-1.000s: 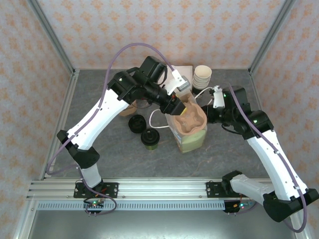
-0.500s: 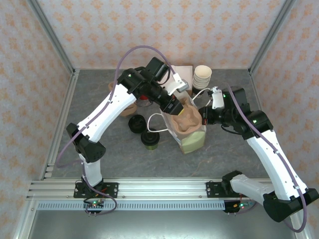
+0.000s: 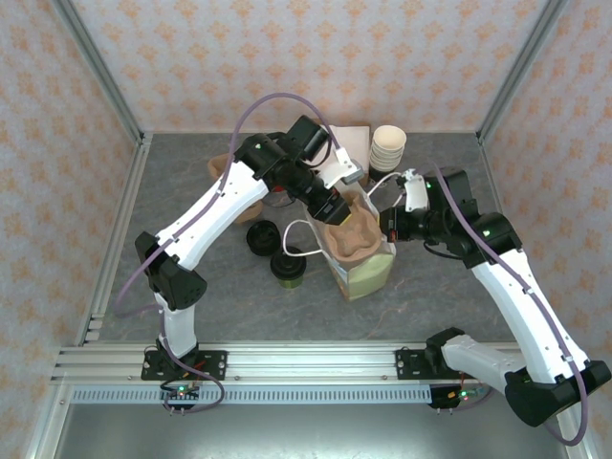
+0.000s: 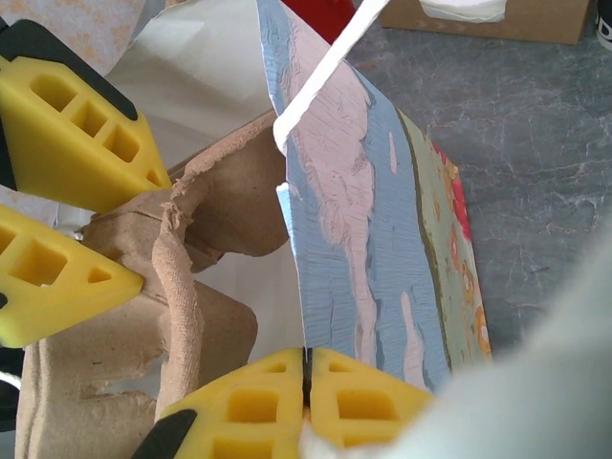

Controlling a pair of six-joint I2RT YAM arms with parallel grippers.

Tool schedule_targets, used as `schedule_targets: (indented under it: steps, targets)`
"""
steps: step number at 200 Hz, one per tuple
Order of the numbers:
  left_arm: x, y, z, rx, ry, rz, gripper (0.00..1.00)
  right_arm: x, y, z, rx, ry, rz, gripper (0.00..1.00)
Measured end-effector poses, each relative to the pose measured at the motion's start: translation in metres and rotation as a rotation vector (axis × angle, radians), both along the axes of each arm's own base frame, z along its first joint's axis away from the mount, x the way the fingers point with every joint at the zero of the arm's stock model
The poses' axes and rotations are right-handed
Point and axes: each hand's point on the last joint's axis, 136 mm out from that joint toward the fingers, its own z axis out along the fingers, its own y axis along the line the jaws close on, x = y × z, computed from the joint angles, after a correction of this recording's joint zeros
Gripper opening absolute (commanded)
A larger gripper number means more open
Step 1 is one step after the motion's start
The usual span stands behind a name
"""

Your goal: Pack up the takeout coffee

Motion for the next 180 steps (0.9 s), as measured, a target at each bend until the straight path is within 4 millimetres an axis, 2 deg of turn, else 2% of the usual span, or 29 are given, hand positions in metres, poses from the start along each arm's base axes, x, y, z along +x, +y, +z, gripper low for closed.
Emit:
schedule_targets:
  steps: [89,158,180]
  targets:
    - [0.003,0.005,-0.035,0.095,-0.011,0.003,0.33,0.0,0.001,-0.001,0.021,0.024,-0.021,0.02]
    - [0.009,-0.005,-0.046,0.119,-0.083,0.009,0.33,0.0,0.005,-0.002,0.051,0.039,-0.023,0.02]
    - [0.011,-0.005,-0.045,0.123,-0.096,0.017,0.33,0.0,0.004,-0.002,0.049,0.04,-0.025,0.11]
